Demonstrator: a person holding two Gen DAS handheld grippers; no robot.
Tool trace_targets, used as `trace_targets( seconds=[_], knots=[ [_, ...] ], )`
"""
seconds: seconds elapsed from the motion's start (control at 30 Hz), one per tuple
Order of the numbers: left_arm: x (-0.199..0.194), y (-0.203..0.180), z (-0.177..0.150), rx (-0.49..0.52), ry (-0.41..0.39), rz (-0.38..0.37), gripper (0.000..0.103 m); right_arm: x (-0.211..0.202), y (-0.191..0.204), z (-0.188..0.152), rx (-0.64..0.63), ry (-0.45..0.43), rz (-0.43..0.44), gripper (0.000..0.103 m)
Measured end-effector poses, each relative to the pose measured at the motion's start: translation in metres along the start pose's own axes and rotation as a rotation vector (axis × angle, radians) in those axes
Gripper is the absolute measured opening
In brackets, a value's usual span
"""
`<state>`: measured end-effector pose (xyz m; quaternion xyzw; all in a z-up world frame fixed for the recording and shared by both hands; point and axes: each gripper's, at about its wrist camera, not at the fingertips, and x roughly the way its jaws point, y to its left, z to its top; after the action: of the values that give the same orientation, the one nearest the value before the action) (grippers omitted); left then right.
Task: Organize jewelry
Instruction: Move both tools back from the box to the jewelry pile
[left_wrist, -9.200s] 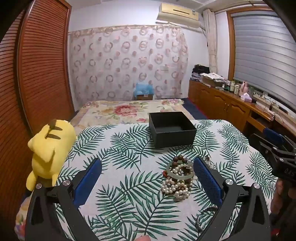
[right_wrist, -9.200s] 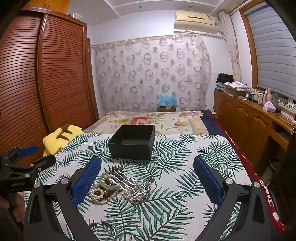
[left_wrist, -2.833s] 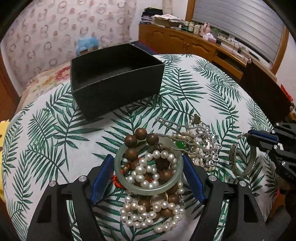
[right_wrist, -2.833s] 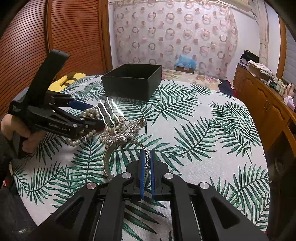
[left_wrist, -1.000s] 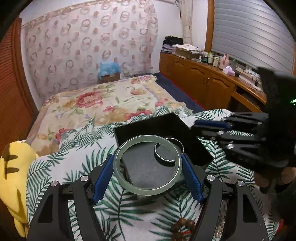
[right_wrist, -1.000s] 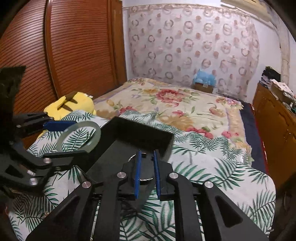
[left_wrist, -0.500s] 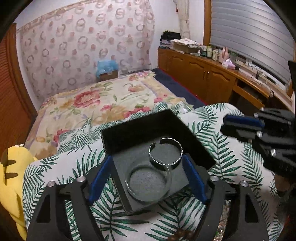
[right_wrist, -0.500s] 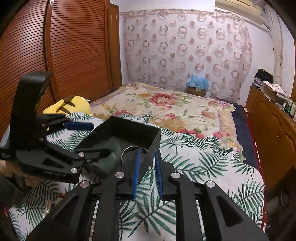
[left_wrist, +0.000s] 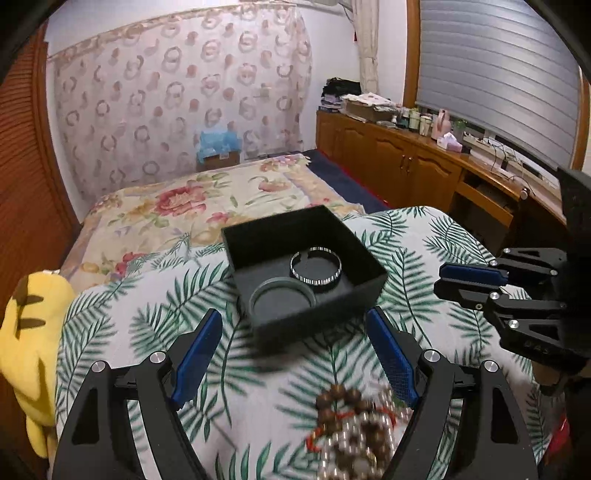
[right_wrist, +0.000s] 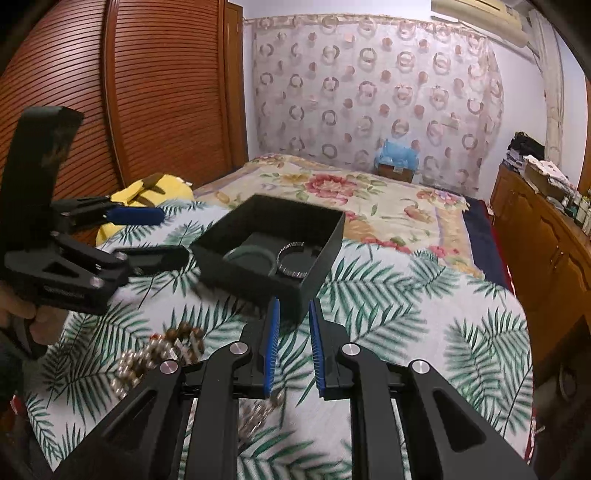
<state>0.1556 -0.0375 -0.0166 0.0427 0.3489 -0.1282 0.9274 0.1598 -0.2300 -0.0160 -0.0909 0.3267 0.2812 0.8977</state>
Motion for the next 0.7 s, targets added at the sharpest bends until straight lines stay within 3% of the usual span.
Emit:
trace_targets(
  seconds=[0.07,0.33,0.43,0.7],
  knots=[
    [-0.008,0.000,-0.009,-0.007,0.000,-0.006,0.077,-0.003,0.007,-0.009,0.003,0.008,0.003,0.025],
    [-0.032,-0.001,-0.054,-0.039,0.022,-0.014,0.077,-0.019,0.028,-0.034,0.022,0.024,0.010,0.026],
    [-0.038,-0.001,-0.069,-0.057,0.034,-0.028,0.077,-0.023,0.034,-0.045,0.034,0.028,0.012,0.036],
    [-0.047,-0.011,-0.104,-0.050,0.076,-0.060,0.077,-0.025,0.039,-0.072,0.078,0.057,0.002,0.044]
  ],
)
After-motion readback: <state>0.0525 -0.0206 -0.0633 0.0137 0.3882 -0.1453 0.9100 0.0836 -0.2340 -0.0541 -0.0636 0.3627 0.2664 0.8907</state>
